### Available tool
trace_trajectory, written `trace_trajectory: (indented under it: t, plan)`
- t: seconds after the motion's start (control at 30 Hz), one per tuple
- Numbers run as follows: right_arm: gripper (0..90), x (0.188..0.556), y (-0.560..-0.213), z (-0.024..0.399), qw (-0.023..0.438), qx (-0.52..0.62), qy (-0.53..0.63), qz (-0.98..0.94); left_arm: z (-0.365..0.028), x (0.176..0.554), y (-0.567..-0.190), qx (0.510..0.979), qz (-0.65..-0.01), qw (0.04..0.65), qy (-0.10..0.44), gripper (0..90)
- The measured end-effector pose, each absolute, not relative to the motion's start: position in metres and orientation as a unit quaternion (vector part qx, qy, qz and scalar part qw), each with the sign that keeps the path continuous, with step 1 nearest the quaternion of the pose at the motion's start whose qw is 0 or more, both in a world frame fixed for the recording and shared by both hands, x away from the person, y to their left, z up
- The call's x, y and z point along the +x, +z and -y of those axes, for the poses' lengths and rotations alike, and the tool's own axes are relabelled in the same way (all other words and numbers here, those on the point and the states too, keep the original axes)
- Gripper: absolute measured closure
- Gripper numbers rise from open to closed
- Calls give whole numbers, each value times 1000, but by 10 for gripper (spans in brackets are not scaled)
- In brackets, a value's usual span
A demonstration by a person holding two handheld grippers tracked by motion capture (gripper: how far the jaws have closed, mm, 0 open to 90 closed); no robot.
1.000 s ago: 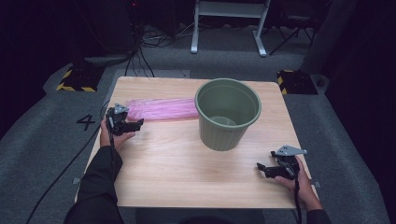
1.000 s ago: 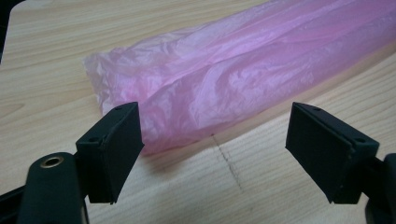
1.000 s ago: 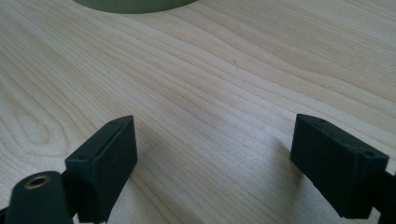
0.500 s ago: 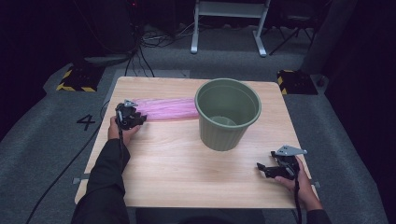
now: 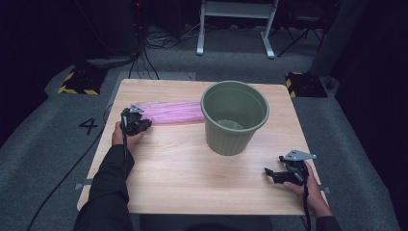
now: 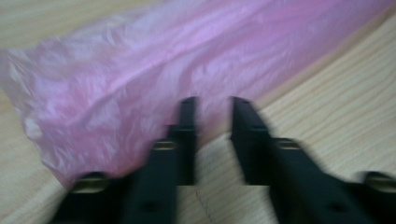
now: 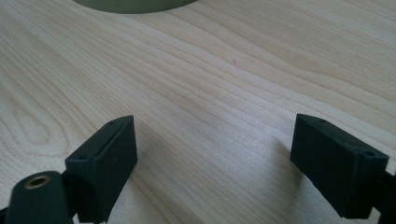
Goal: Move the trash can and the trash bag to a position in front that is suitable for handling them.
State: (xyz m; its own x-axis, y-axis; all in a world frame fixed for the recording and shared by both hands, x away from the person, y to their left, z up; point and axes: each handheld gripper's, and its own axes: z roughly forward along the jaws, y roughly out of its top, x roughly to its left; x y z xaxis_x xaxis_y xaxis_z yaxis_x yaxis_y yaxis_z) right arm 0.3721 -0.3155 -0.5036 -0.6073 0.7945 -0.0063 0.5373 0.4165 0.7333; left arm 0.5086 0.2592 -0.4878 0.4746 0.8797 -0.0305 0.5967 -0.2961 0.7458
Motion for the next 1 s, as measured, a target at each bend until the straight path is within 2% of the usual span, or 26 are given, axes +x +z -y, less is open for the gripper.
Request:
trace_trajectory:
  t: [0.1,0.13,0.17,0.23,0.37,0.43,0.53,0.63,0.7,0.8,1.0]
  plan:
    - [146,372,-504,316,180,405,358,-822,-251,507,-480,779,-460,371,210,422]
    - [146,372,-504,316,180,405,357,-822,-247,506,-477,776,-456,380,214,371]
    - [146,372,-504,316,180,405,357,-822,-244,506,-475,774,-451,387,217,365]
    - [146,372,-504,316,180,405,357,-822,-236,507,-470,772,-446,395,221,290]
    - [146,372,-504,316,180,405,357,-822,-222,518,-468,777,-445,388,218,275]
    - [146,372,-504,316,180,405,357,-822,-218,525,-471,781,-454,373,211,309]
    - [146,372,-504,316,180,405,357,-822,-214,532,-474,789,-459,345,218,577]
    - [146,372,-504,316,180,405,357,-822,-210,536,-479,811,-449,317,200,747]
    - [146,372,-504,316,180,405,357,-822,-209,537,-482,816,-448,310,194,819]
    - [146,372,-504,316,180,405,357,-822,-211,538,-484,820,-444,310,187,898]
    - [146,372,-504,315,180,405,357,-822,-209,539,-488,830,-437,303,170,900]
